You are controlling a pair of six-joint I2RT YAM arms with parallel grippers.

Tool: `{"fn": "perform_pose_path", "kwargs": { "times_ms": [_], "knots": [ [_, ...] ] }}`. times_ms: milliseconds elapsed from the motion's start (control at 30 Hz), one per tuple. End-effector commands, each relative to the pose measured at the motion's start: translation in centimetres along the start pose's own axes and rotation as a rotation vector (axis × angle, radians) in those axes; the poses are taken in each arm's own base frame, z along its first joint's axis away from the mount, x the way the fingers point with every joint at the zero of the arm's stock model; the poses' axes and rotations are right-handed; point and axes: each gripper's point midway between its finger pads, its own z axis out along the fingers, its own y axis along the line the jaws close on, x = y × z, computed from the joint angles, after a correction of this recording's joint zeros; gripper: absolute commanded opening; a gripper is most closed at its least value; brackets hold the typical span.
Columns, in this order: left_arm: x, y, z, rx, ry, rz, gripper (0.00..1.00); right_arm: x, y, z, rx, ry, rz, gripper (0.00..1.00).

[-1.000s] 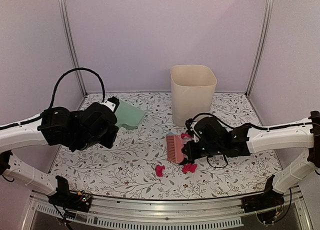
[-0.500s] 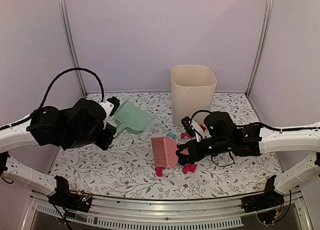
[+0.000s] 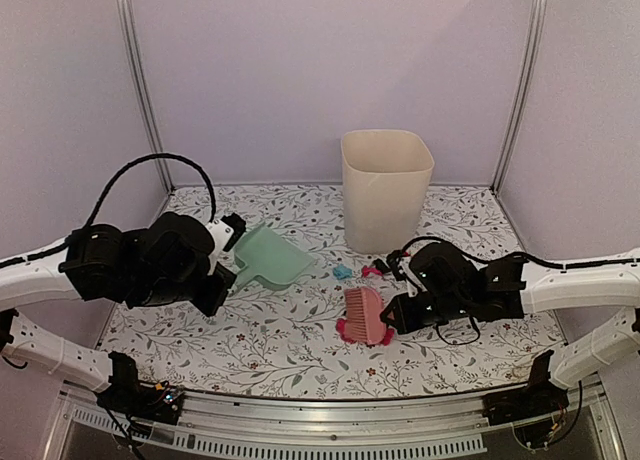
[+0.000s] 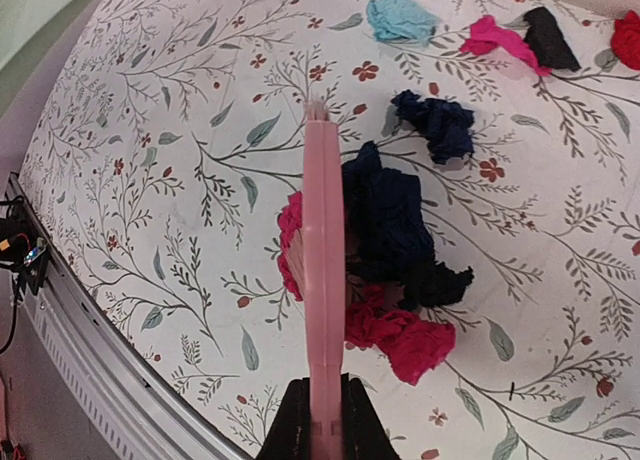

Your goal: Sweep away the paper scraps from the table

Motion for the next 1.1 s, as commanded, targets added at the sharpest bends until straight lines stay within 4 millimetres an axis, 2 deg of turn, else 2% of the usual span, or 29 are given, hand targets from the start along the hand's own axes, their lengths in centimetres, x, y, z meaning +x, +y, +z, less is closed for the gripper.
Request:
{"fn": "perform_pose_path", "kwargs": {
  "times_ms": [0, 133, 333, 467, 600, 667, 767, 900, 1067],
  "knots": [
    [-0.5, -1.8, 0.1, 0.071, -0.023, 0.006, 0.00, 0.5, -5.0, -3.3, 0.221, -0.056, 0.073, 0.00],
    [-0.5, -3.3, 0.5, 0.129, -0.021, 0.033, 0.00, -0.8, -5.0, -6.3, 0.219, -0.126, 0.089, 0.00],
    [0.4, -6.0, 0.8, 0.236, -0.004, 0.067, 0.00, -4.3, -3.1, -11.7, 0.086, -0.325, 0.096, 0.00],
    [1.9, -8.0, 1.7, 0.295, 0.031, 0.072, 0.00, -5.1, -5.6, -14.0, 0.204, -0.417, 0.140, 0.00],
    [3.6, -10.0, 2.8, 0.336, 0.061, 0.082, 0.00, -4.8, -8.7, -15.0, 0.381, -0.438, 0.192, 0.00],
    [4.4, -11.2, 3.3, 0.360, 0.078, 0.096, 0.00, -4.5, -9.7, -14.7, 0.447, -0.425, 0.208, 0.00],
    [5.4, -12.6, 4.0, 0.388, 0.100, 0.117, 0.00, -3.6, -10.2, -12.9, 0.494, -0.375, 0.199, 0.00],
    [6.7, -13.6, 5.1, 0.409, 0.130, 0.148, 0.00, -2.6, -10.4, -10.6, 0.519, -0.308, 0.163, 0.00],
    [7.3, -15.3, 5.6, 0.477, 0.149, 0.187, 0.00, -1.5, -10.2, -8.2, 0.502, -0.244, 0.119, 0.00]
  ]
}}
